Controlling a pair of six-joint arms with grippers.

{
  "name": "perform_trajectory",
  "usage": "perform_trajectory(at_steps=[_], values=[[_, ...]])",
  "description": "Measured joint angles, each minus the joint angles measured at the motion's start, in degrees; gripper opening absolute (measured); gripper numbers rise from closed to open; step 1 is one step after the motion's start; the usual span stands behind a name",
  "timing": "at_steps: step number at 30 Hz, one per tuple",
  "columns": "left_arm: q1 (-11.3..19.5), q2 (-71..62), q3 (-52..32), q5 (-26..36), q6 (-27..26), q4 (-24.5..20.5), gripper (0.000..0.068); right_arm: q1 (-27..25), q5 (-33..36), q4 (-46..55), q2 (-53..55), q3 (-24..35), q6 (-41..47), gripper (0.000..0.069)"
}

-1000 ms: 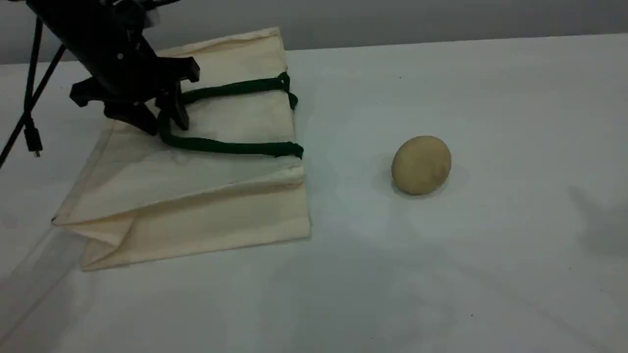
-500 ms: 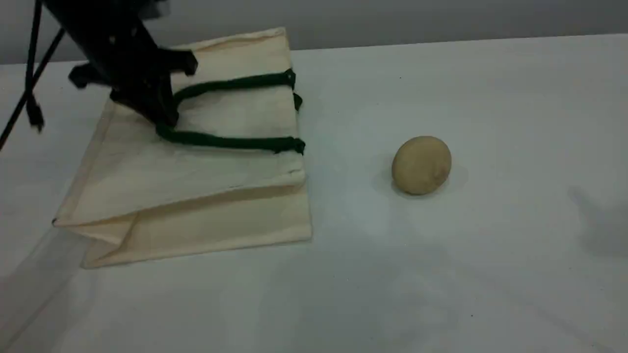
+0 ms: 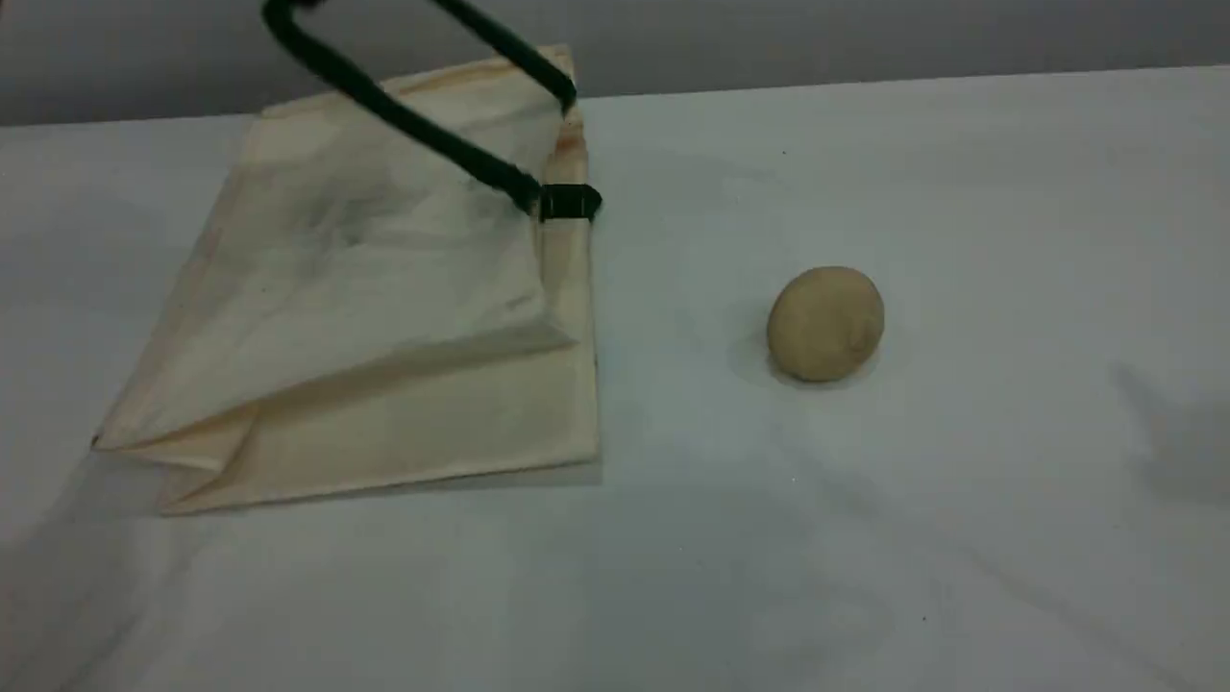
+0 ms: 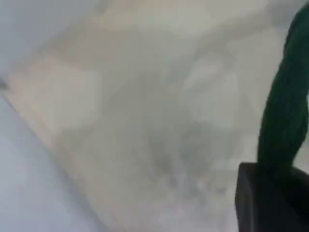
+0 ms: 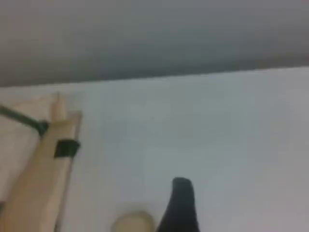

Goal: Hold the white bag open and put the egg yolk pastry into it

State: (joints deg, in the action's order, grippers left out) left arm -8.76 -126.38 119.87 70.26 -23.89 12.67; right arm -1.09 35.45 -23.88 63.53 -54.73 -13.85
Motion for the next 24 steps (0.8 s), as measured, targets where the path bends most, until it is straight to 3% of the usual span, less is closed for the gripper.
perform_trajectory(at_steps=[8,17,24], values=[[0.0,6.0,2.5,0.0,-6.9,7.8,0.0087,0.0,0.4,0.0,4.8,0.0,-0.4,0.0568],[-0.1,12.9,2.5,0.0,-7.4,7.9,0.0087,0.0,-0.2,-1.0,11.5,0.0,-2.7,0.0568],[-1.3,15.1,2.5,-0.1,-7.4,8.4,0.0087,0.0,-1.1,-6.2,16.7,0.0,-11.0,0.0568]])
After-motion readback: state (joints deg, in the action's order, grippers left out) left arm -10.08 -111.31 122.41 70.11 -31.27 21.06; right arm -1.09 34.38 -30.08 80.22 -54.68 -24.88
